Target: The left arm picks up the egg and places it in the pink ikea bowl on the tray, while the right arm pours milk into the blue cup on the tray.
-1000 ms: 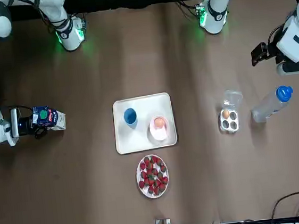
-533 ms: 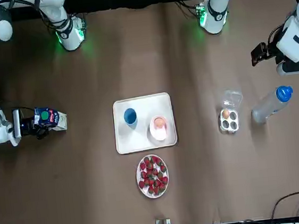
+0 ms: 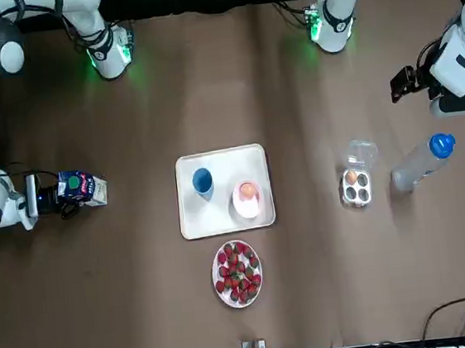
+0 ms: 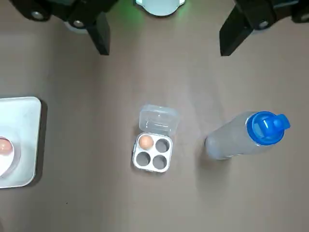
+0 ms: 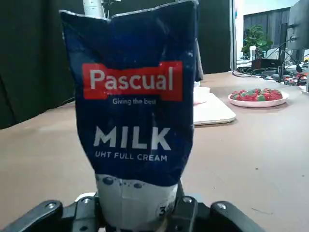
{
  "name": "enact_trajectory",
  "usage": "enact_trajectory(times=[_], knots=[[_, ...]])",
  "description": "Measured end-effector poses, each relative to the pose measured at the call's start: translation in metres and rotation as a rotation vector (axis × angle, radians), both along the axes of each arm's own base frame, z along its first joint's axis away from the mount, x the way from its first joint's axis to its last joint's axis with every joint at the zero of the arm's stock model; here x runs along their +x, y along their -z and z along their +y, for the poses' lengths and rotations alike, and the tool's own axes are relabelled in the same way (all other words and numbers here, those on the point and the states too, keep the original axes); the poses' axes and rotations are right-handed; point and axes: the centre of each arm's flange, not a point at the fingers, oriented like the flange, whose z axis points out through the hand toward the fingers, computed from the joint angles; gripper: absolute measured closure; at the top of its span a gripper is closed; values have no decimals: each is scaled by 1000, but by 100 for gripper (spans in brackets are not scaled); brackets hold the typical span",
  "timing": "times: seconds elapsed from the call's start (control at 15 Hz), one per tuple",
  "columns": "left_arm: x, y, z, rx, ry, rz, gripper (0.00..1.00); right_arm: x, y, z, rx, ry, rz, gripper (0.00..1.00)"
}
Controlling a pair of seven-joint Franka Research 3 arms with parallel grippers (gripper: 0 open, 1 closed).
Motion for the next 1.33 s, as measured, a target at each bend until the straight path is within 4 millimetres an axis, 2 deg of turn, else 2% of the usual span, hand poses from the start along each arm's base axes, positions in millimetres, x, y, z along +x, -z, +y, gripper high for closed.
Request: enact_trajectory(times=[0.07, 0.2, 0.47, 0.6, 0.73, 0.87, 1.33], knots=[[0, 0, 0, 0, 0, 0, 0, 0, 0, 0, -1, 0, -1, 49], [0, 0, 0, 0, 0, 0, 0, 1, -1, -1, -1, 1, -3, 35], [0, 0, 0, 0, 0, 0, 0, 1, -2, -2, -2, 2, -5, 30], [0, 0, 0, 0, 0, 0, 0, 1, -2, -2, -2, 1, -4, 20], [0, 0, 0, 0, 0, 0, 0, 1, -2, -2, -2, 2, -4, 18], [0, 0, 0, 0, -1, 0, 0, 1, -2, -3, -2, 3, -4, 3], [0, 0, 0, 0, -1, 0, 0, -1, -2, -6, -2, 9, -5, 0]])
